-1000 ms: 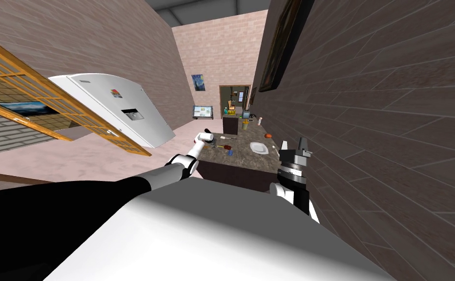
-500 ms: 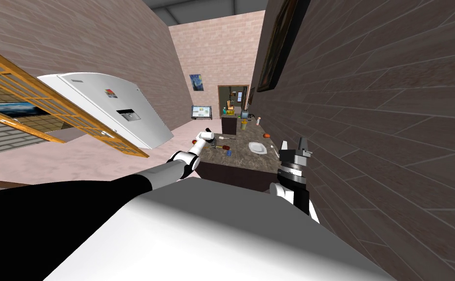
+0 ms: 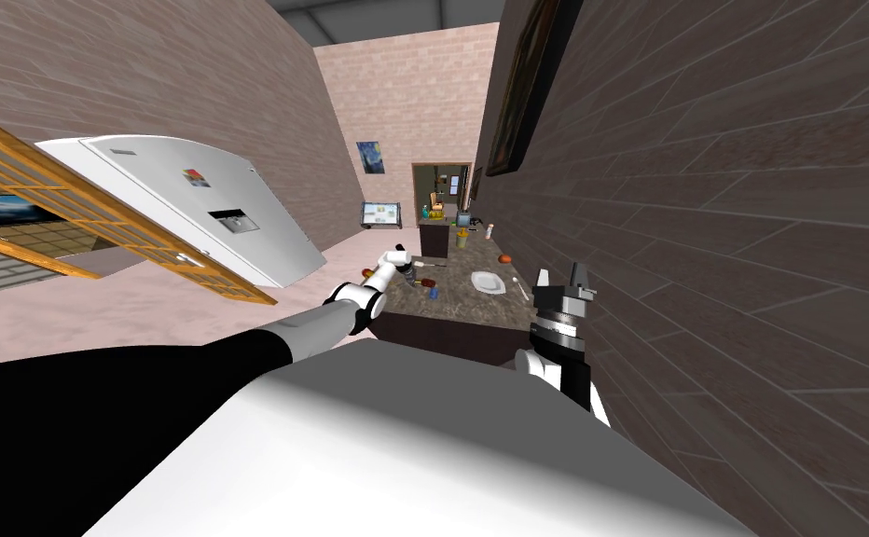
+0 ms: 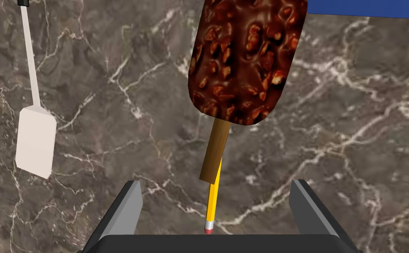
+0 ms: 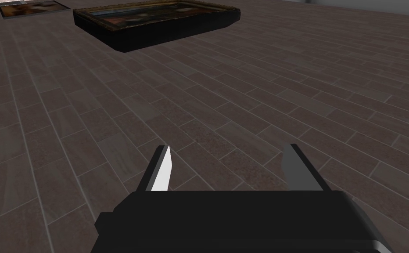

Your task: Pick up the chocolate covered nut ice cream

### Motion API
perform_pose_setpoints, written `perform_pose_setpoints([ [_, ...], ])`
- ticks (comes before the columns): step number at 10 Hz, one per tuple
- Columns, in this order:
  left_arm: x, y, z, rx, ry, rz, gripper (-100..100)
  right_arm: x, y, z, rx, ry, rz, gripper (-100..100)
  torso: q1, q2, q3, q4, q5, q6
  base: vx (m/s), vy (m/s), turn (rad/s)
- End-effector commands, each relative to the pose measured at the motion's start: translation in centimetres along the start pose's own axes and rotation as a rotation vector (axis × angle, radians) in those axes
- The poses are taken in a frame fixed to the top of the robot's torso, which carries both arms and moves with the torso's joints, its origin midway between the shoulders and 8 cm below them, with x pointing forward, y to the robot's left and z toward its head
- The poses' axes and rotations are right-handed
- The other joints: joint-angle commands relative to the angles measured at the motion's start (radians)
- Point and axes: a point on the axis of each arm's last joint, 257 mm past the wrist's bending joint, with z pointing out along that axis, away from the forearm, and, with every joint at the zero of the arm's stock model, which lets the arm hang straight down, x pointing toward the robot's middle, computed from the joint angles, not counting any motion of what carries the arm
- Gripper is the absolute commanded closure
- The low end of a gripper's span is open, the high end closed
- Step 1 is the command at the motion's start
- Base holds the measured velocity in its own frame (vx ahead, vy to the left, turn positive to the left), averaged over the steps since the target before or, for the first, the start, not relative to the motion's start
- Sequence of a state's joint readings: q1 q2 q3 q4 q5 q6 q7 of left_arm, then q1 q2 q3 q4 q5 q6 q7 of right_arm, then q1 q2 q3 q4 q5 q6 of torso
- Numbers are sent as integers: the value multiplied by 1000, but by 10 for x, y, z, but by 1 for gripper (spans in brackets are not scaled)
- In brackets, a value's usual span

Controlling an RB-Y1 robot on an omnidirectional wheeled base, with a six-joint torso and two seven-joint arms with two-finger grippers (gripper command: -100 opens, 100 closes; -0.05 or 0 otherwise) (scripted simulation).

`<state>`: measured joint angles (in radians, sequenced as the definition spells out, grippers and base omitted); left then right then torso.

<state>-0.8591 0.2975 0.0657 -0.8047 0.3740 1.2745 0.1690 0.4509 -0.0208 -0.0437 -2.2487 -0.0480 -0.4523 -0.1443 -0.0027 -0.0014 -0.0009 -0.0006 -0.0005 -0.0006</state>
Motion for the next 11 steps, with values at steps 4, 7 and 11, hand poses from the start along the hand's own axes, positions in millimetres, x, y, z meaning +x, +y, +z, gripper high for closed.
perform_pose_setpoints([
  [4, 9, 13, 5, -62, 13, -62, -100, 0, 0, 0, 0, 0, 0, 0, 1, 0, 0, 0, 0, 0, 24, -21, -29],
  [7, 6, 24, 19, -63, 12, -68, -100, 0, 0, 0, 0, 0, 0, 0, 2, 2, 1, 0, 1, -1, 0, 0, 0],
  [11, 7, 25, 20, -63, 12, -69, 100, 0, 0, 0, 0, 0, 0, 0, 3, 2, 1, 0, 1, 0, 1, -2, 5],
])
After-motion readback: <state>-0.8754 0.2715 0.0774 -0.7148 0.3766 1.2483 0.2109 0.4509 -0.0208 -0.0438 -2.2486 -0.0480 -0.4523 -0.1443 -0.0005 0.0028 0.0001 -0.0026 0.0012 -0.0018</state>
